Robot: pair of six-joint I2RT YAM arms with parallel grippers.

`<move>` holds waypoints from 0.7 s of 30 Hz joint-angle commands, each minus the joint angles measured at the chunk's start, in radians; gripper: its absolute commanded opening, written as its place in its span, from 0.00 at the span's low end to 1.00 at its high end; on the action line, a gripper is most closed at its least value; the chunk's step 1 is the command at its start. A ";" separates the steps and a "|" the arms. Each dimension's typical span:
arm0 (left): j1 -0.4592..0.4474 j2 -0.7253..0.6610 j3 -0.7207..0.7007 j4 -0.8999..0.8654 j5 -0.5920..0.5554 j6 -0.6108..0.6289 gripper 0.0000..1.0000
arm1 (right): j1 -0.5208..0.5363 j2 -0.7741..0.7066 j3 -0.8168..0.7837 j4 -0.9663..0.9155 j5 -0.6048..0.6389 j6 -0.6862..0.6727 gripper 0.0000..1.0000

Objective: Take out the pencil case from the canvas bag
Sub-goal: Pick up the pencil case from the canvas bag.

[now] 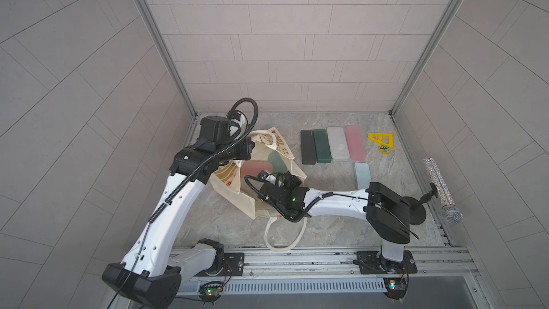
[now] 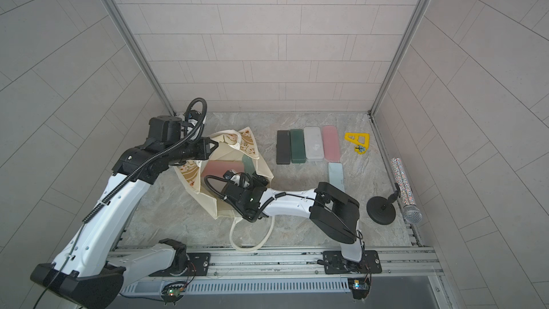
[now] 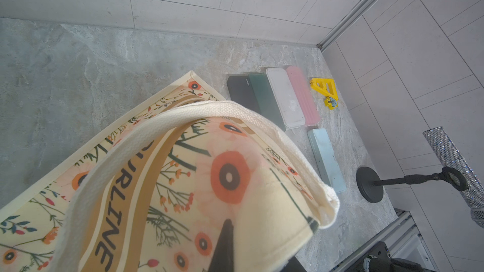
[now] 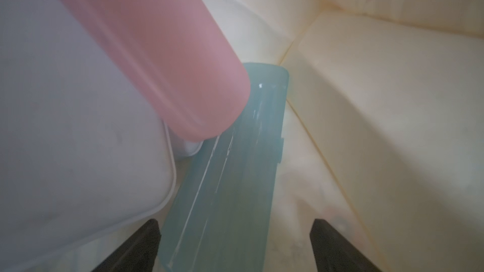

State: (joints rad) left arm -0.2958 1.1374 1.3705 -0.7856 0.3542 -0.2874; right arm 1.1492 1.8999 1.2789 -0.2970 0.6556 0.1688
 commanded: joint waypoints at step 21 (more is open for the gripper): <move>-0.008 -0.042 0.050 0.066 0.014 0.005 0.00 | -0.046 0.078 0.019 -0.030 0.058 0.019 0.68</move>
State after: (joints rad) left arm -0.2996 1.1366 1.3705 -0.7910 0.3550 -0.2874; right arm 1.1049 1.9678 1.2888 -0.3099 0.6983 0.1814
